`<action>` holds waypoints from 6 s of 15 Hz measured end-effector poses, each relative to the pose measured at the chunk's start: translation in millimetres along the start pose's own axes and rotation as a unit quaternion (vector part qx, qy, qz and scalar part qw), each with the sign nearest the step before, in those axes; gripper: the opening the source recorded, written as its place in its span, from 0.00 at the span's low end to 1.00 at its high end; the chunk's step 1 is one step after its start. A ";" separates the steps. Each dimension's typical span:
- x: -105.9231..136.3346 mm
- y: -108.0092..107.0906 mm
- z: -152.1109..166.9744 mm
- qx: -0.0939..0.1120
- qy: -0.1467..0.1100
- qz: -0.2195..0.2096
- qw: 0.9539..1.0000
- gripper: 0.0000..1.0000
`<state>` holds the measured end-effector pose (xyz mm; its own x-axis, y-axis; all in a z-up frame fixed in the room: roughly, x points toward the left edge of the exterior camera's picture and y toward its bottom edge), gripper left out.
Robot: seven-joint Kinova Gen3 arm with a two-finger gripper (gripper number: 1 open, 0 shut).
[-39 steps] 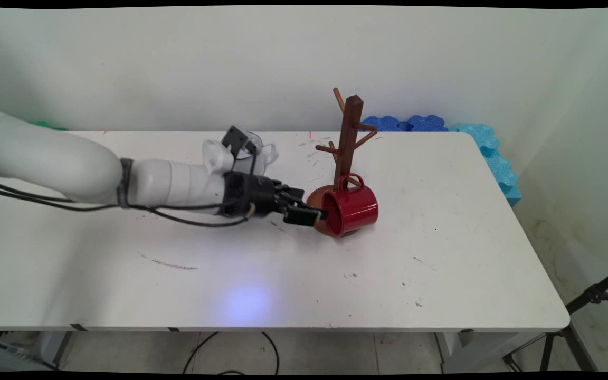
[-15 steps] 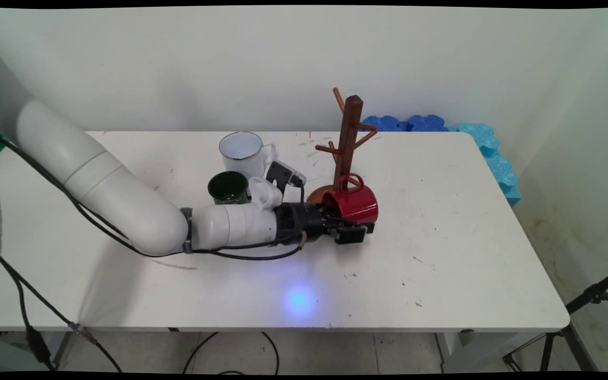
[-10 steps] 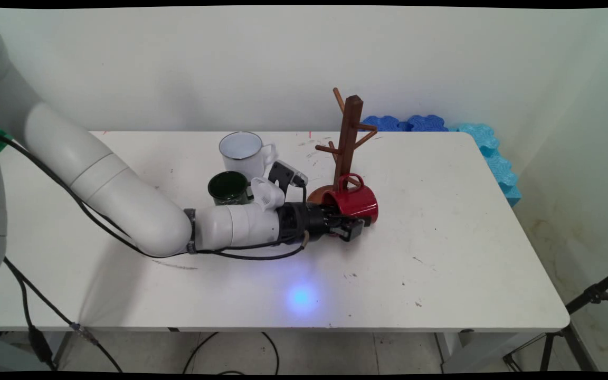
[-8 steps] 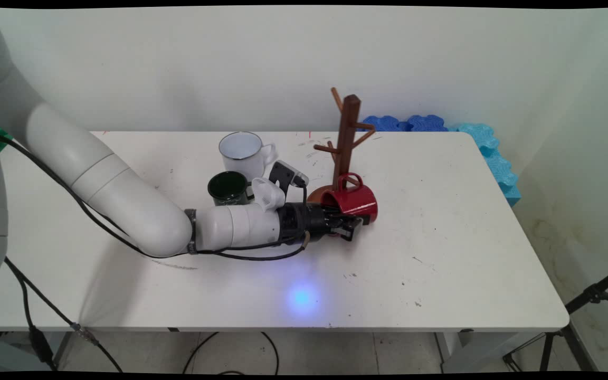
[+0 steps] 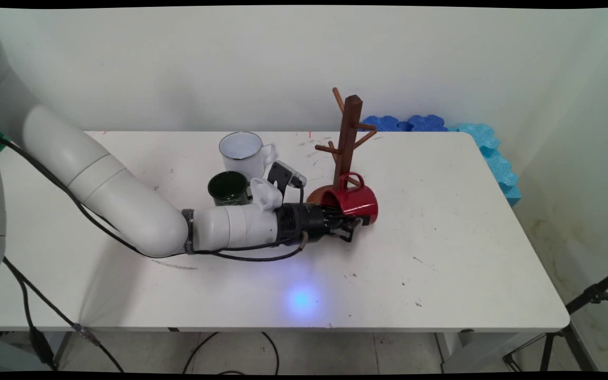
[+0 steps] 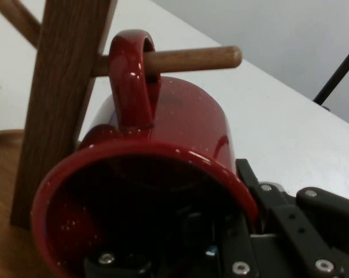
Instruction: Place the picked object on the table
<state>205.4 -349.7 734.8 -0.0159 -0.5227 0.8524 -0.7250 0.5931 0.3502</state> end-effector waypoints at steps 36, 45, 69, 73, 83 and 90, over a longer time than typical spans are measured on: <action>122.2 -7.0 -153.5 -0.081 -0.078 0.082 0.990 0.00; 171.6 -20.0 -185.0 -0.076 -0.150 0.153 0.974 0.00; 197.8 9.4 -178.4 0.053 -0.508 0.271 0.815 0.00; 180.8 14.8 -144.9 0.078 -0.541 0.260 0.796 0.00; 137.7 15.7 -72.5 0.119 -0.574 0.246 0.772 0.00; 119.5 15.5 -34.5 0.136 -0.580 0.240 0.766 0.00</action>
<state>216.0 -381.9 855.5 -0.8128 -0.5705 -0.1177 -0.5579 0.8205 -0.1243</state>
